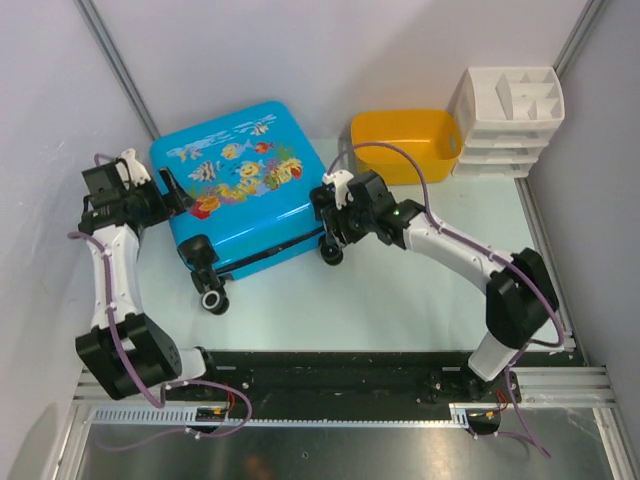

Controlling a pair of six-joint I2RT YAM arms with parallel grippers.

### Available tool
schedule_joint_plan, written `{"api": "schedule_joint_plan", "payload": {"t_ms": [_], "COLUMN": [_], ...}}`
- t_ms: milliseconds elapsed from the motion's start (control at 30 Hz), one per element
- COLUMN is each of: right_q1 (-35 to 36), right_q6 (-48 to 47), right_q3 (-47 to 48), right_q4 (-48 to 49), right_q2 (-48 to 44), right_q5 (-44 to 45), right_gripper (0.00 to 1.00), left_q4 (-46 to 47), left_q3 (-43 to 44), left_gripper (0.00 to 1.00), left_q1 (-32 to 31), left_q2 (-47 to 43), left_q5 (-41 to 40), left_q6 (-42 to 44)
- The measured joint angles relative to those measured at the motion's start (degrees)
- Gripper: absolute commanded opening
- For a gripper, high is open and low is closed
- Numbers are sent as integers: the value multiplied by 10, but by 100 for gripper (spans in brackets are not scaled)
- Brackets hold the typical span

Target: Open, take out, and arrange the luggage

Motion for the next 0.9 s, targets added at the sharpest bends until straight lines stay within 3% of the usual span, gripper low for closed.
{"api": "schedule_joint_plan", "payload": {"t_ms": [33,67,100,200,333,500,667,767,900], "right_q1": [13,27,42,79,122,60,-47,-87,-118], "right_q6": [20,42,62,91,67,43,-10,-52,-105], "right_q3": [-19,-33,-44,-73,-88,-83,-74,-73,-73], "right_q4": [-2,-7,-14,-33,-80,-96,-121,-122,-94], "right_q2": [-18,-35,-49,-85,-132,-179,-224,-219,-166], "right_q5": [15,30,42,48,2,-94,-128,-126,-123], "right_gripper": [9,26,62,99,100,100,99,91,84], "left_q4": [2,7,10,21,46,63,31,3,-33], "left_q3": [9,18,26,61,116,143,104,55,13], "left_gripper": [91,91,91,91,94,99,99,95,83], "left_q1": [-7,-16,-27,-66,-112,-151,-170,-165,-166], "left_q2": [13,25,38,79,135,138,21,-96,-193], "left_q5": [-2,-7,-15,-40,-64,-37,-13,-1,27], "left_q6": [9,17,26,47,76,103,152,171,174]}}
